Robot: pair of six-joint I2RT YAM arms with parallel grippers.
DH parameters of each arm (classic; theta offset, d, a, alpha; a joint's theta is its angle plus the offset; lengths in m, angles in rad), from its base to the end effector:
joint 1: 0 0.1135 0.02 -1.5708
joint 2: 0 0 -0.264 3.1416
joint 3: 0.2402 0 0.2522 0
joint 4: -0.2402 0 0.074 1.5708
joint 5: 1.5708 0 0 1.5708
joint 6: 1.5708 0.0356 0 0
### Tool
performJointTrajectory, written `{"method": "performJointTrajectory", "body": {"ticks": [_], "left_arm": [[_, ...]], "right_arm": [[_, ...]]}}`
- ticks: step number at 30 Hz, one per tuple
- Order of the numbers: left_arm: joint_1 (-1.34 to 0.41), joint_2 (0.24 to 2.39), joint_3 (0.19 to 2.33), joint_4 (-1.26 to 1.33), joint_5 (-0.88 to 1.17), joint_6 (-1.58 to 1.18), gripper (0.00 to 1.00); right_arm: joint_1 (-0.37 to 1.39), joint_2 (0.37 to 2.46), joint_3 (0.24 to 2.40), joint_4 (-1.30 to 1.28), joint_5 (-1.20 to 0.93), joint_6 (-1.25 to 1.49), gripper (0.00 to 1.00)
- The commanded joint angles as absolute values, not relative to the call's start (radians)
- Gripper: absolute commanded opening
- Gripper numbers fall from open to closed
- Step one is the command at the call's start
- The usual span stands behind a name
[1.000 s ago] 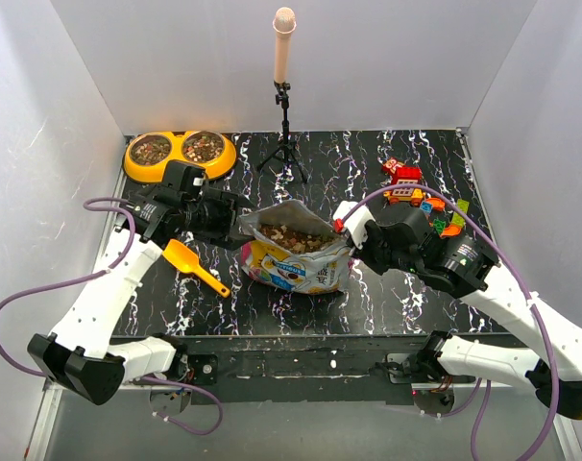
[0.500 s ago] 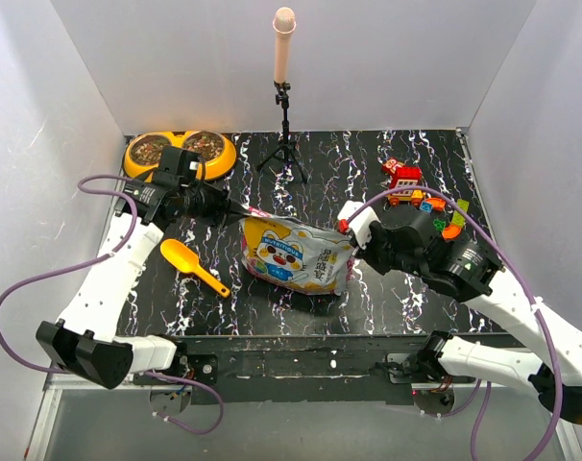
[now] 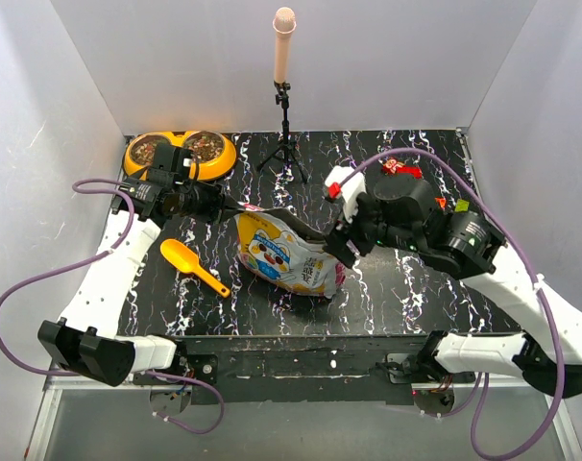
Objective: Serve the pet food
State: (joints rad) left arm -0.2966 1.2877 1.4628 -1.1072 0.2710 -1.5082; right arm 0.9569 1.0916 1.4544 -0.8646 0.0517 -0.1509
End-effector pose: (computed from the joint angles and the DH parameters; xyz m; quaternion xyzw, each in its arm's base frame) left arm 0.2282 -0.0797 0.3818 -0.5008 0.7975 -0.3236 0.0921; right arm 0.1179 0.1641 0.4381 -0.4413 0.7385 0.1793 0.4772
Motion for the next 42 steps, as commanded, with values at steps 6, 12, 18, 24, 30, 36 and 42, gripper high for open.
{"method": "performJointTrajectory", "body": {"ticks": [6,12,18,24,30,36,42], "left_arm": [[-0.278,1.235,1.494,-1.032,0.279,-1.577,0.00],[-0.276,1.207,1.485,-1.023,0.281,-1.585,0.00],[-0.276,1.161,1.437,-0.997,0.299,-1.609,0.00],[-0.276,1.150,1.420,-0.974,0.302,-1.625,0.00],[-0.276,1.147,1.427,-0.971,0.288,-1.623,0.00],[-0.276,1.144,1.431,-0.976,0.275,-1.618,0.00],[-0.276,1.150,1.431,-0.976,0.276,-1.615,0.00]], "right_arm": [[1.106,1.382,1.771,-0.778,0.147,-0.041,0.85],[1.132,1.561,1.936,-0.825,0.230,-0.133,0.86],[1.178,1.577,1.847,-0.812,0.288,-0.247,0.82],[1.288,1.601,1.735,-0.739,0.566,-0.376,0.70],[1.313,1.582,1.684,-0.678,0.727,-0.451,0.01],[1.296,1.540,1.747,-0.854,0.478,-0.348,0.01],[1.236,1.529,1.769,-0.959,0.348,-0.247,0.37]]}}
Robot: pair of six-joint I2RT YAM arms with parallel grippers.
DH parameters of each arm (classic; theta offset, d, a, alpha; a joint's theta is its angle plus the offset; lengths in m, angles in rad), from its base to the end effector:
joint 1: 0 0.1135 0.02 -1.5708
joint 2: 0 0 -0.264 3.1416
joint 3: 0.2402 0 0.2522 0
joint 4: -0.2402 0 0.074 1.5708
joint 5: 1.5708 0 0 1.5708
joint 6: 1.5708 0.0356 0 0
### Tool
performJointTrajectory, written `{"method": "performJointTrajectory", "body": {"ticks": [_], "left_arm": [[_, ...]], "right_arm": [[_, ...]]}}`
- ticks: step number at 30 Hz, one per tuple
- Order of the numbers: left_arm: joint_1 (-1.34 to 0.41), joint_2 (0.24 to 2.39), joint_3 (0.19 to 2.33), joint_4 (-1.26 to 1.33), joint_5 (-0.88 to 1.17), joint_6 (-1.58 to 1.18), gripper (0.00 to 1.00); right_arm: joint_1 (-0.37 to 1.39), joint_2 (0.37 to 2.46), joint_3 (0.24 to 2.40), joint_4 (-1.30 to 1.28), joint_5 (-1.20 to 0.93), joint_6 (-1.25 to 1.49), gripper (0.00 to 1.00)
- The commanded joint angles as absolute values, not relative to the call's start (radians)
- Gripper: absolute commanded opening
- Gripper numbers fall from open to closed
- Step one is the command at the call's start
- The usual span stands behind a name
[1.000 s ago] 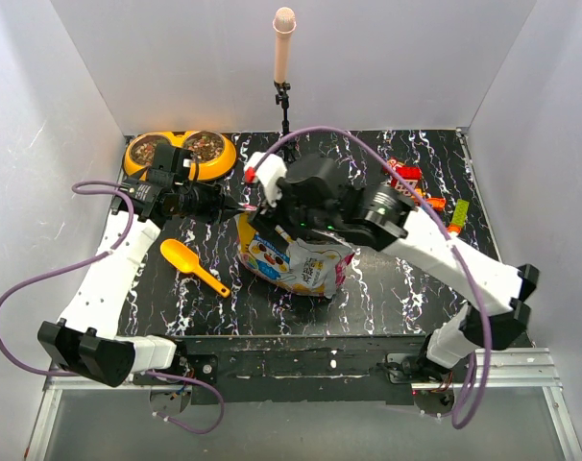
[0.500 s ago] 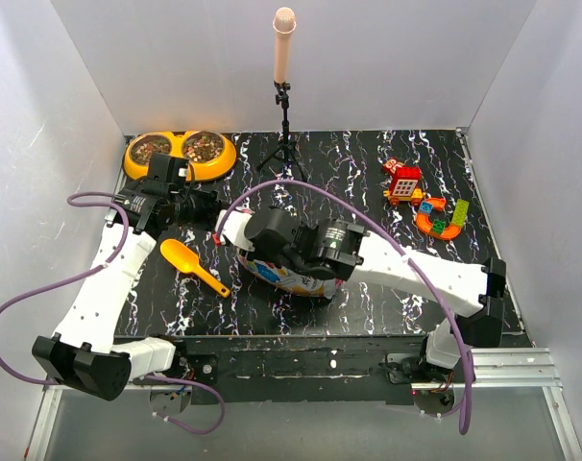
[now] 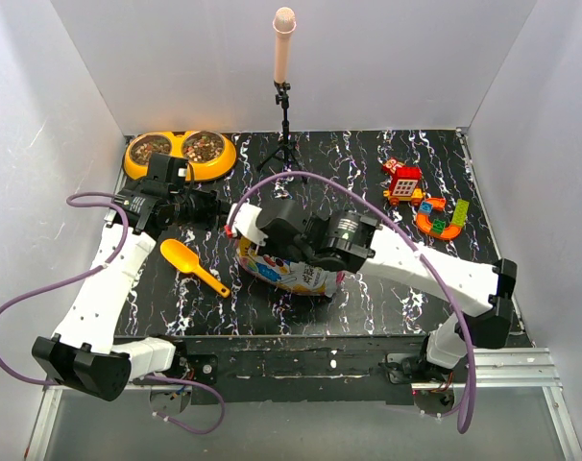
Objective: Serve the pet food
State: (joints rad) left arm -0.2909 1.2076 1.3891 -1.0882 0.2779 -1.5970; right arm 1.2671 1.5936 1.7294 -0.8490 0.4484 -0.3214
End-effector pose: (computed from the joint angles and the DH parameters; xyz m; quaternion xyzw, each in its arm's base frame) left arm 0.2109 -0.0733 0.3783 -0.5330 0.7711 -0.3383 0.0833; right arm 0.1167 0.3206 0.4006 -0.5677 0.6874 0.0046 0.4530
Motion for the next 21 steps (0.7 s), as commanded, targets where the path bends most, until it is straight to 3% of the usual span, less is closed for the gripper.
{"method": "performJointTrajectory", "body": {"ticks": [1,7,9,12,18,21], "left_arm": [[-0.278,1.149,1.431,-0.979,0.275,-1.614,0.00],[-0.276,1.172,1.462,-1.032,0.279,-1.566,0.00],[-0.276,1.186,1.482,-1.077,0.279,-1.543,0.00],[-0.278,1.200,1.523,-1.146,0.259,-1.514,0.00],[-0.278,1.298,1.725,-1.325,0.149,-1.402,0.00],[-0.278,1.296,1.703,-1.280,0.192,-1.411,0.00]], "right_arm": [[1.229,1.522,1.763,-0.969,0.333,-0.247,0.37],[1.174,1.474,1.759,-1.002,0.270,-0.229,0.41],[1.160,1.457,1.750,-1.006,0.249,-0.227,0.30],[1.154,1.445,1.712,-1.025,0.264,-0.227,0.02],[1.155,1.365,1.637,-0.999,0.290,-0.238,0.01],[1.155,1.400,1.680,-1.009,0.264,-0.216,0.01]]}}
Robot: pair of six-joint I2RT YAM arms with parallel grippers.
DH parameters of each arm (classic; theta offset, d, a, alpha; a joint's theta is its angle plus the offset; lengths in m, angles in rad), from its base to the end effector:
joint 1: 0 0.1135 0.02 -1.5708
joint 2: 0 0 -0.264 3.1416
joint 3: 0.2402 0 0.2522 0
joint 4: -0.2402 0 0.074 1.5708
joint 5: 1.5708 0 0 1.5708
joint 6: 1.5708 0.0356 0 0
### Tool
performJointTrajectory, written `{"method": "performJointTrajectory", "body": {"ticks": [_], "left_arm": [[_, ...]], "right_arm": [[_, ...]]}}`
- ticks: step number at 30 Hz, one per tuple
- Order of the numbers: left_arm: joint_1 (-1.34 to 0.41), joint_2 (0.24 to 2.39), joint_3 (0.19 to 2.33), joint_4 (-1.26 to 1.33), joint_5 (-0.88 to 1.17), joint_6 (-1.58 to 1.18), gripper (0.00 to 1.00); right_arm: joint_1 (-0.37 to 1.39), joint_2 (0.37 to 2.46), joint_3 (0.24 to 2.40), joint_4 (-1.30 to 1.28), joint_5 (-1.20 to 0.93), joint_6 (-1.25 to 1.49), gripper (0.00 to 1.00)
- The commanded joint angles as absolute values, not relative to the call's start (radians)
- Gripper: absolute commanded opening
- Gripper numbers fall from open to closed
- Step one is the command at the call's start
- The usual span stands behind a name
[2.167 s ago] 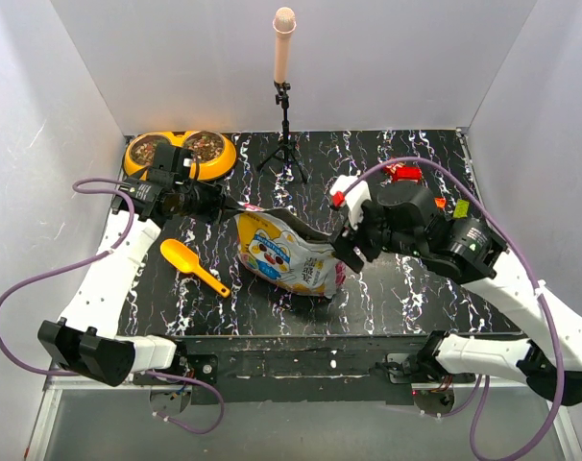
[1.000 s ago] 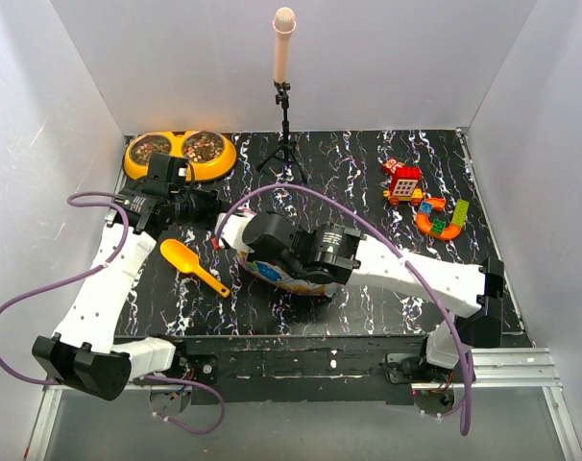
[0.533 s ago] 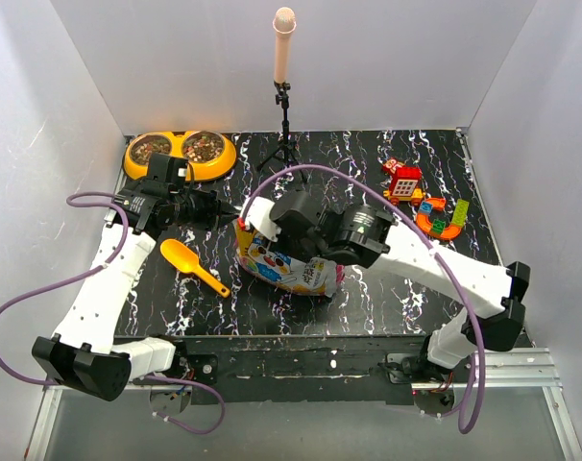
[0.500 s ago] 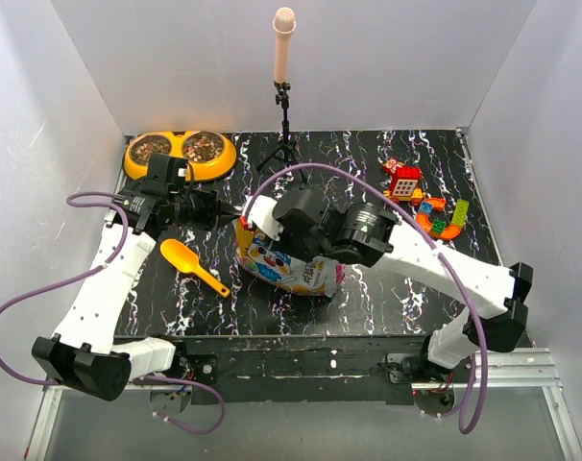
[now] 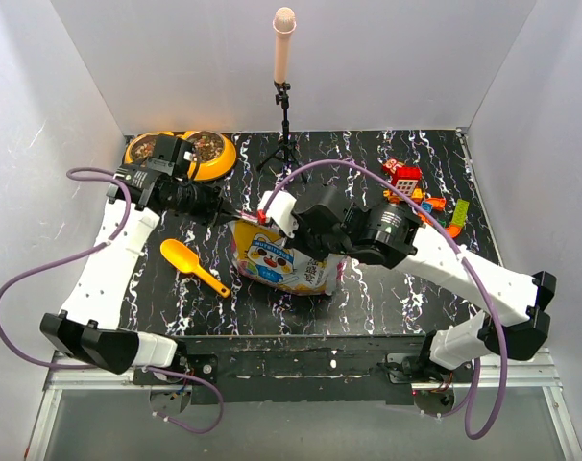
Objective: Serve the pet food
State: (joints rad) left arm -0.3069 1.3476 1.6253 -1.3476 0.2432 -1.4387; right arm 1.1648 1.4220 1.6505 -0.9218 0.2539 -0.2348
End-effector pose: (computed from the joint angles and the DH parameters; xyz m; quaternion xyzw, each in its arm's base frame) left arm 0.2194 -0.0785 0.4006 -0.4902 0.8279 -0.2640 0.0681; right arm 0.1225 0.2622 0.4192 -0.5372 0.7216 0.0865 0.4280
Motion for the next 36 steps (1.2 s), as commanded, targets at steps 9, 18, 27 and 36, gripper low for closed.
{"method": "performJointTrajectory", "body": {"ticks": [9,18,27,36], "left_arm": [[-0.408,1.186,1.503,-1.129,0.226,-1.560,0.60],[-0.557,1.180,1.428,-1.094,0.166,-1.670,0.61],[-0.557,1.203,1.368,-0.983,0.140,-1.681,0.57],[-0.557,1.227,1.365,-0.960,0.153,-1.641,0.38]], "right_arm": [[1.155,1.525,1.838,-1.032,0.213,-0.147,0.01],[1.155,1.534,1.861,-1.035,0.216,-0.141,0.01],[1.160,1.525,1.855,-1.037,0.199,-0.143,0.01],[1.131,1.476,1.757,-1.032,0.216,-0.156,0.34]]}}
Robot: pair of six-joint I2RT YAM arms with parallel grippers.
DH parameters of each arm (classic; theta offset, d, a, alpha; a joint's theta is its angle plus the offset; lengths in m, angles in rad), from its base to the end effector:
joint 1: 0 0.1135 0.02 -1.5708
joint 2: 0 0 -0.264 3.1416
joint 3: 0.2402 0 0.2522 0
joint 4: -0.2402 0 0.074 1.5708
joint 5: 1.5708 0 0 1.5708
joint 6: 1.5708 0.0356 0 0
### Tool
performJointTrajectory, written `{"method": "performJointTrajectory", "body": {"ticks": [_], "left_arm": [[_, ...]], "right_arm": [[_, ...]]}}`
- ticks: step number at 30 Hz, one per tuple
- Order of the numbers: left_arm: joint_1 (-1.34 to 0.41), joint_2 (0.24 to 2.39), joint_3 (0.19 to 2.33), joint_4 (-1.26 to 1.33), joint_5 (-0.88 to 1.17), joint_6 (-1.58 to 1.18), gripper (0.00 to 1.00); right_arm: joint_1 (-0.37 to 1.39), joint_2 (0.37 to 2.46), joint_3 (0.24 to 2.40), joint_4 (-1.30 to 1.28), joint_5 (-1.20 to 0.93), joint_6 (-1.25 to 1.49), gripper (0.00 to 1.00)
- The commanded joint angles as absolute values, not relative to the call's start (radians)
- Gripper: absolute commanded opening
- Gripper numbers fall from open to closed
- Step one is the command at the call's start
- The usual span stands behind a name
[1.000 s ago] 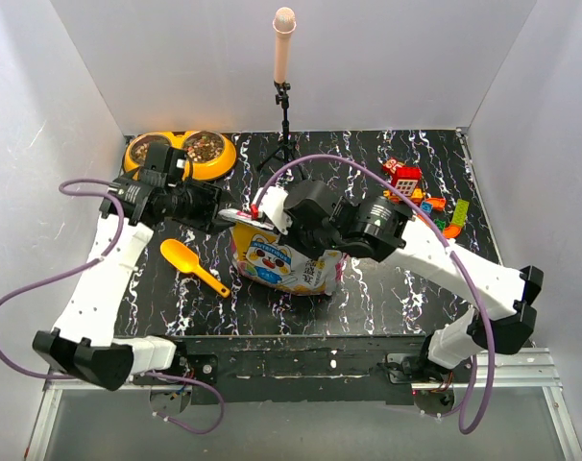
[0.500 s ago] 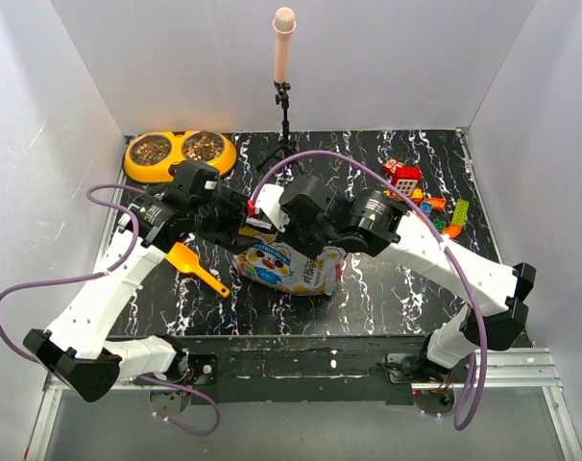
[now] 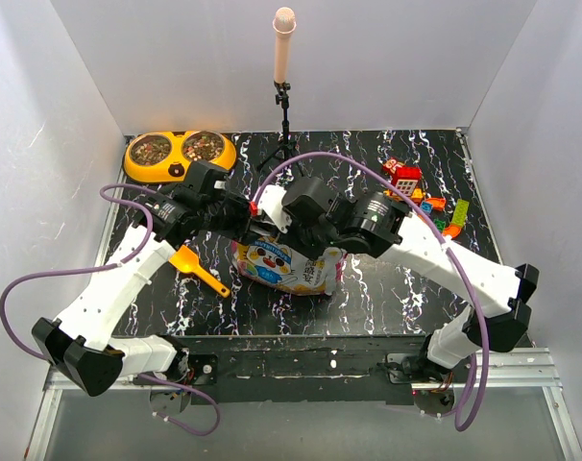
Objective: Serve the pet food
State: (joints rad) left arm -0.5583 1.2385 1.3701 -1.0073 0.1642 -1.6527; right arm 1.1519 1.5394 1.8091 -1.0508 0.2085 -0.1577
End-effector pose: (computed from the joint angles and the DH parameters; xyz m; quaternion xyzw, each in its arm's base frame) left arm 0.1994 -0.1314 0.3709 -0.4637 0.8148 -0.3380 0.0834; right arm 0.1325 0.2794 0.4238 -0.5273 0.7525 0.0980 0.3821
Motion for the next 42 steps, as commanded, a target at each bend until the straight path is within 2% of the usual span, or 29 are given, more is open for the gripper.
{"method": "performJointTrajectory", "body": {"ticks": [1,7,15,17,20,22,25,29,33,38,42], "left_arm": [[-0.557,1.227,1.364,-0.960,0.153,-1.640,0.36],[-0.557,1.233,1.370,-0.985,0.164,-1.623,0.27],[-0.557,1.241,1.390,-0.991,0.150,-1.614,0.12],[-0.557,1.241,1.396,-0.994,0.144,-1.614,0.08],[-0.555,1.236,1.402,-0.989,0.130,-1.614,0.00],[-0.554,1.233,1.405,-0.985,0.126,-1.612,0.00],[-0.548,1.235,1.410,-0.976,0.118,-1.606,0.00],[-0.496,1.259,1.472,-1.012,0.110,-1.554,0.00],[-0.359,1.351,1.612,-1.065,0.162,-1.407,0.00],[-0.354,1.523,1.793,-1.077,0.267,-1.313,0.00],[-0.370,1.606,1.847,-0.951,0.337,-1.270,0.00]], "right_arm": [[1.118,1.461,1.743,-1.032,0.209,-0.153,0.39],[1.031,1.405,1.704,-1.049,0.091,-0.132,0.50],[0.966,1.373,1.651,-1.045,-0.077,-0.140,0.50],[0.954,1.379,1.646,-1.043,-0.087,-0.140,0.46],[0.930,1.381,1.637,-1.037,-0.115,-0.134,0.35],[0.913,1.376,1.629,-1.035,-0.155,-0.123,0.28],[0.907,1.376,1.621,-1.045,-0.196,-0.109,0.01],[0.908,1.349,1.588,-1.026,-0.175,-0.061,0.01],[0.905,1.282,1.536,-0.996,-0.169,-0.009,0.01],[0.913,1.325,1.629,-0.974,-0.281,0.204,0.01],[0.910,1.345,1.718,-0.899,-0.290,0.415,0.01]]}}
